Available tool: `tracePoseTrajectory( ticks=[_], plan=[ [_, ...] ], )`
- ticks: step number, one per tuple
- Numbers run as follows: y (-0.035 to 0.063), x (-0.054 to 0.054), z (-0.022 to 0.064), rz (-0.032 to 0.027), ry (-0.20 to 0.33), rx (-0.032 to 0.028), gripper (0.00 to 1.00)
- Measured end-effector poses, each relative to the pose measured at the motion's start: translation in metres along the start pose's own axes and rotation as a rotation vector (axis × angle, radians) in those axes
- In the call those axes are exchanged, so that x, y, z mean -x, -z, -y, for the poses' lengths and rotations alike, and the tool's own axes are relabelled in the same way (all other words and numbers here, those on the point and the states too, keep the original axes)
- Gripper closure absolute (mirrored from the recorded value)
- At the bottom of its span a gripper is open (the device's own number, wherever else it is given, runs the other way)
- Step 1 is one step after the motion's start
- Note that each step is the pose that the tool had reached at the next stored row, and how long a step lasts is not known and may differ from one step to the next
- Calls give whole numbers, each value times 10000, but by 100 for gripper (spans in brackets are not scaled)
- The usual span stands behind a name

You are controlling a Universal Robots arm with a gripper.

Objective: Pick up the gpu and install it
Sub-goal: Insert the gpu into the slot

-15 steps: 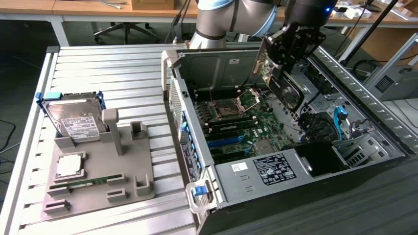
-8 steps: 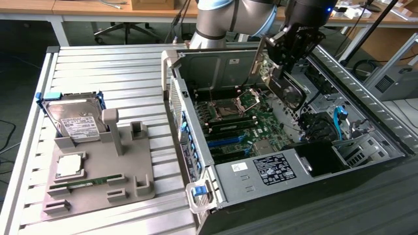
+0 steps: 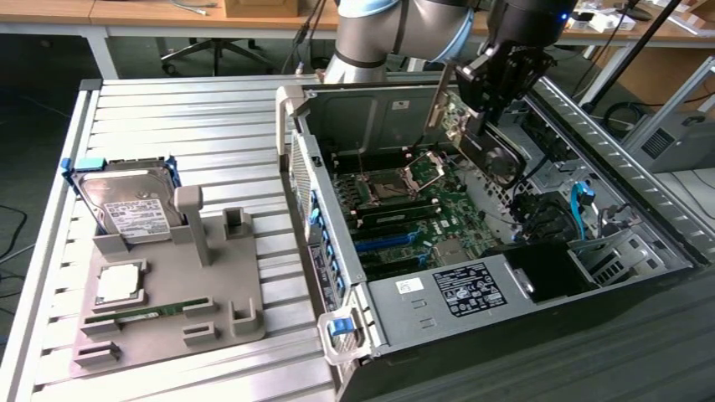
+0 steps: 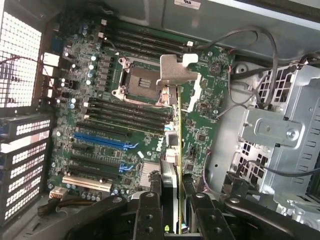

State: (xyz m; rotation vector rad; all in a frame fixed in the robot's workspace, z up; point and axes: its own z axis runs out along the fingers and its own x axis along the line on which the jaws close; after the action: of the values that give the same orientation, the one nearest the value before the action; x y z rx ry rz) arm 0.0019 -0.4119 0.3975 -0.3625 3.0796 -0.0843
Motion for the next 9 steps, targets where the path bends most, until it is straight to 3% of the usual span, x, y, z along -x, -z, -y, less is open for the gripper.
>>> tracePoseTrajectory(
  ticks=[9],
  plan=[
    [-3,0,0,28,484,14,73]
  ],
)
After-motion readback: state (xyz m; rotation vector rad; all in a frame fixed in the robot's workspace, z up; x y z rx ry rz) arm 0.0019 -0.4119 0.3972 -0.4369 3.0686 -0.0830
